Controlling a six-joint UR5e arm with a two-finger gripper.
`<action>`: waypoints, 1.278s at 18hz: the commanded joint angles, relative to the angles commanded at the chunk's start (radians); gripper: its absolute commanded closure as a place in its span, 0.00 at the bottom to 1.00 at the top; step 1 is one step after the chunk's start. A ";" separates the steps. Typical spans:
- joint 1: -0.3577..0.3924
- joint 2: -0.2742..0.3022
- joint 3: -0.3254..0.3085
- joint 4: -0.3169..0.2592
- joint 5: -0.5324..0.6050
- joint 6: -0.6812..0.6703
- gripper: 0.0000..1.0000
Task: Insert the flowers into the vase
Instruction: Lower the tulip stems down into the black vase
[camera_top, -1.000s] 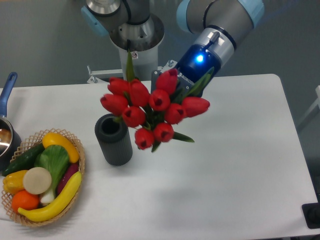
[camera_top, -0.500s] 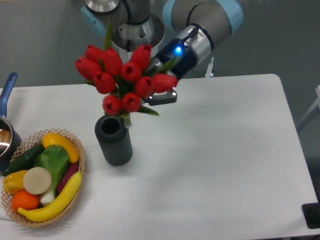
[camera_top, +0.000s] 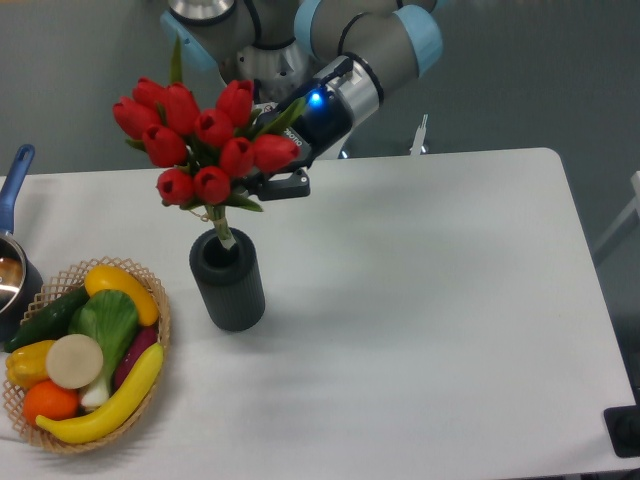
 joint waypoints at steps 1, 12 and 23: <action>0.000 -0.002 -0.002 0.000 0.000 0.000 0.92; 0.000 -0.028 -0.072 -0.002 0.009 0.138 0.90; 0.008 -0.101 -0.113 0.002 0.017 0.302 0.89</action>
